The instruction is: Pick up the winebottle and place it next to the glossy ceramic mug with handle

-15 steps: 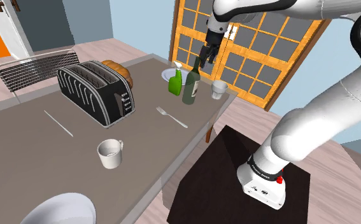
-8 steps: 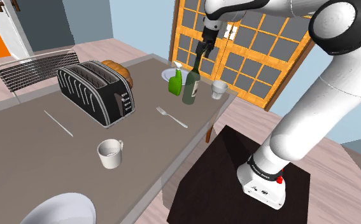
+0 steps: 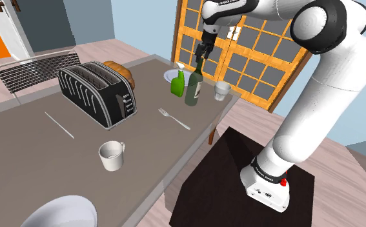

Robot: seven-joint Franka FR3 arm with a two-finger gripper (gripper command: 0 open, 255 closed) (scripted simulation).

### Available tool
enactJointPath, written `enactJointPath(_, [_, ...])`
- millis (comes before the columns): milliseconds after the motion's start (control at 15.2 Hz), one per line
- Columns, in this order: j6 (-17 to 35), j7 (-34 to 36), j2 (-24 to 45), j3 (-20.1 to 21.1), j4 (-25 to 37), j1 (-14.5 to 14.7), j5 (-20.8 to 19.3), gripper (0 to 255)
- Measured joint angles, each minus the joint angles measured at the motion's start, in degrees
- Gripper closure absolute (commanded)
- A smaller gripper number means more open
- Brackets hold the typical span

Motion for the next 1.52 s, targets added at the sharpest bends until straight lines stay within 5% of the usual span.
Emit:
enactJointPath(594, [2.5, -0.2, 0.9, 0.1, -1.5, 0.0, 0.4, 0])
enactJointPath(660, [2.5, -0.2, 0.9, 0.1, -1.5, 0.0, 0.4, 255])
enactJointPath(1518, [0.9, -0.1, 0.7, 0.1, -0.3, 0.0, 0.2, 255])
